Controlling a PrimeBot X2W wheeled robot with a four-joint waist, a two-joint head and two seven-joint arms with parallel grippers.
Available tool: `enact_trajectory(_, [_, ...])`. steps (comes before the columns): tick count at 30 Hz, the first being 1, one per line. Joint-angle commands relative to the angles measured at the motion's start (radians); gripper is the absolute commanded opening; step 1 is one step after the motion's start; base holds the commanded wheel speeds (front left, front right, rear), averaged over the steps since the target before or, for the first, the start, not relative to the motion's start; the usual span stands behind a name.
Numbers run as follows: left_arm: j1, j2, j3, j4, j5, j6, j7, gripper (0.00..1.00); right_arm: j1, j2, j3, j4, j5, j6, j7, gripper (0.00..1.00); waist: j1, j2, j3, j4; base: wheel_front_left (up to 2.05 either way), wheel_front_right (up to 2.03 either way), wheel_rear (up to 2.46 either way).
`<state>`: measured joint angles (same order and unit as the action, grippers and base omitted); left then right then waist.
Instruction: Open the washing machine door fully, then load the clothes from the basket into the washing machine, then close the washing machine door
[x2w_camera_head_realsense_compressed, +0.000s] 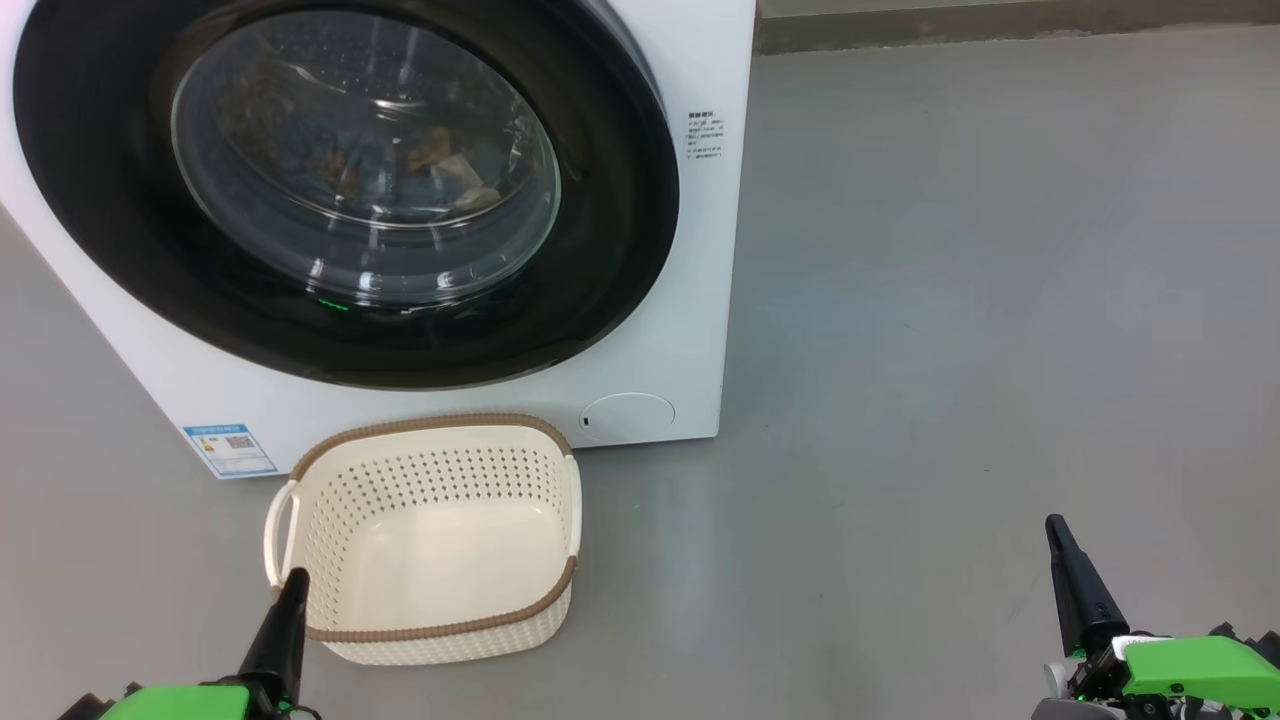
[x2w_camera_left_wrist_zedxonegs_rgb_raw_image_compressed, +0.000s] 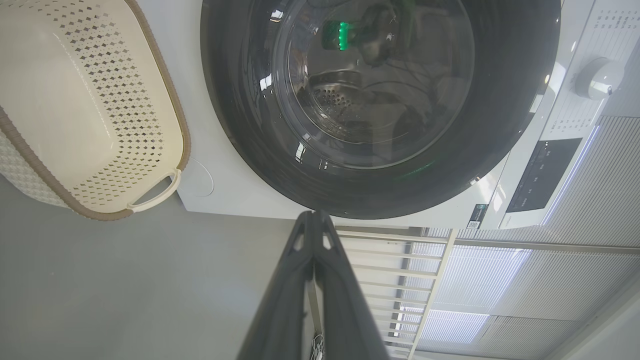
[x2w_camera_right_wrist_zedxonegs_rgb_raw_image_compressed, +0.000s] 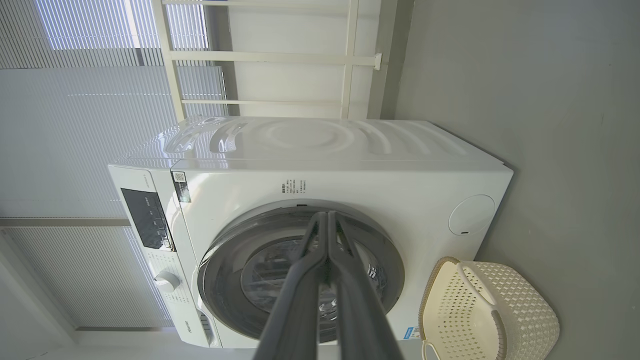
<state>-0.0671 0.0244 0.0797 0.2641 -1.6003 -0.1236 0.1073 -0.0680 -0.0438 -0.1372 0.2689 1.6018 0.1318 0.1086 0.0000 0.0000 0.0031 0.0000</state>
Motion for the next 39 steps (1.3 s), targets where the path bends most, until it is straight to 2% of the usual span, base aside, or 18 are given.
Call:
enact_trajectory(1, [-0.041, 0.026, 0.034, -0.019, -0.009, -0.007, 0.006, 0.00, -0.040, -0.007, 0.022, -0.024, 0.006, -0.001, 0.005, 0.00, 0.0000, 0.0000, 0.000, 0.000, 0.00, 0.00, 0.00])
enact_trajectory(39, [-0.041, 0.026, 0.034, -0.019, -0.009, -0.007, 0.006, 0.00, -0.040, -0.006, 0.022, -0.024, 0.006, -0.001, 0.005, 0.00, 0.0000, 0.0000, 0.000, 0.000, 0.00, 0.00, 0.00])
